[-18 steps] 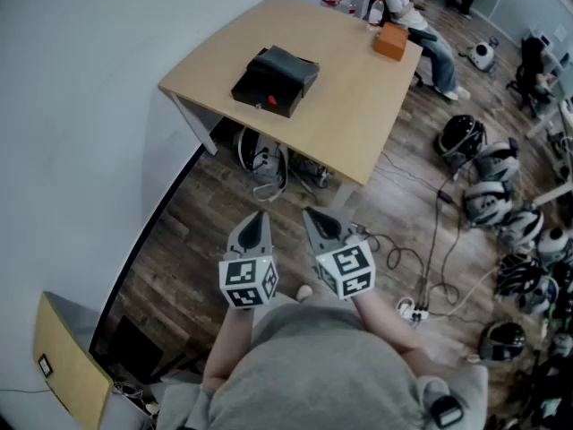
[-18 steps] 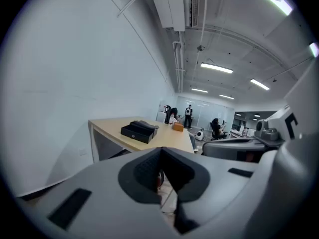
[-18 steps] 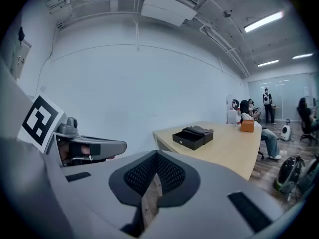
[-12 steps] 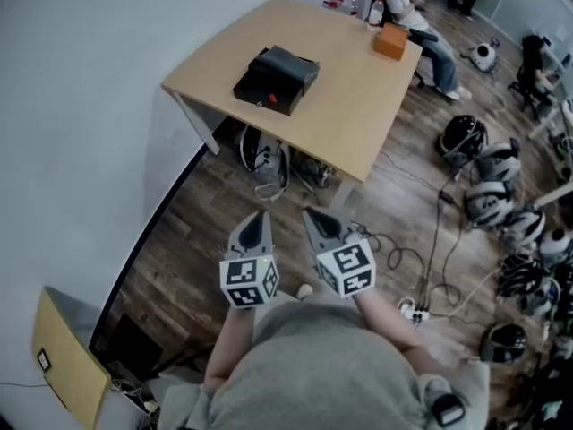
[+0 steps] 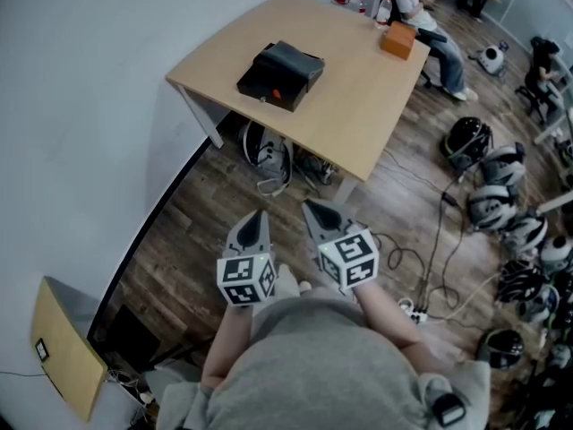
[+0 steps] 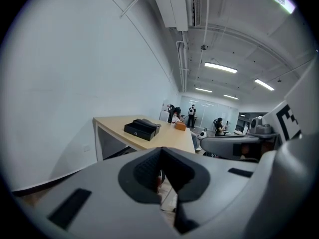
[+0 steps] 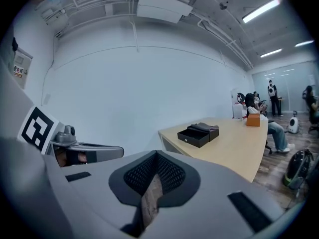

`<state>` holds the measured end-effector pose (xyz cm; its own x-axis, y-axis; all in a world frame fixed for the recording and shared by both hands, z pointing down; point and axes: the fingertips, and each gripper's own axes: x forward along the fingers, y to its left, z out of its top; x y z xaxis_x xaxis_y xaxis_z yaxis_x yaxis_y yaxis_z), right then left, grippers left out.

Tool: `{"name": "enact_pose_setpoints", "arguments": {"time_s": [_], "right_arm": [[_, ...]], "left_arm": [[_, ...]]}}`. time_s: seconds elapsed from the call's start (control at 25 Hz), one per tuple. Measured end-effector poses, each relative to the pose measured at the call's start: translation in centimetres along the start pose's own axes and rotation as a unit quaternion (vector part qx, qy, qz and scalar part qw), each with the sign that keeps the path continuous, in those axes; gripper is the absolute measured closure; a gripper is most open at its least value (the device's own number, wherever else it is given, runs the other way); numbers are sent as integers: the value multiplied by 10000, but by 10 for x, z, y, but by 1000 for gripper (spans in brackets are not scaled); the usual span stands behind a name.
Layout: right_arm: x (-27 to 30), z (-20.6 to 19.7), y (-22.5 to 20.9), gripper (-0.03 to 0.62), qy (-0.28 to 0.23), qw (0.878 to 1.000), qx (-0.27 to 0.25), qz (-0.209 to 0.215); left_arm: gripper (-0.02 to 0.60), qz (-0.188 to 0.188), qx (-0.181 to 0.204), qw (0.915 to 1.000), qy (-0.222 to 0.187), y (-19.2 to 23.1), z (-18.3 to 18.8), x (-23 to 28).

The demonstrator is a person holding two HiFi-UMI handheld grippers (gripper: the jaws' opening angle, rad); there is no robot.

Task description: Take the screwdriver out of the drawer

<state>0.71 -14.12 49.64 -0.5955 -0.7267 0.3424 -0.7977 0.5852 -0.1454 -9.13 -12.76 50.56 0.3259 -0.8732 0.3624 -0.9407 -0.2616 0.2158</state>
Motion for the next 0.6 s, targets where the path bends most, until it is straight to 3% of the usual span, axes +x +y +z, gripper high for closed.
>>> {"name": "enact_pose_setpoints", "arguments": {"time_s": [0.6], "right_arm": [[3,6,1,595,51,9999,-98,-22]], "left_arm": [[582,113,-107,9998,84,5,-8,-2]]}}
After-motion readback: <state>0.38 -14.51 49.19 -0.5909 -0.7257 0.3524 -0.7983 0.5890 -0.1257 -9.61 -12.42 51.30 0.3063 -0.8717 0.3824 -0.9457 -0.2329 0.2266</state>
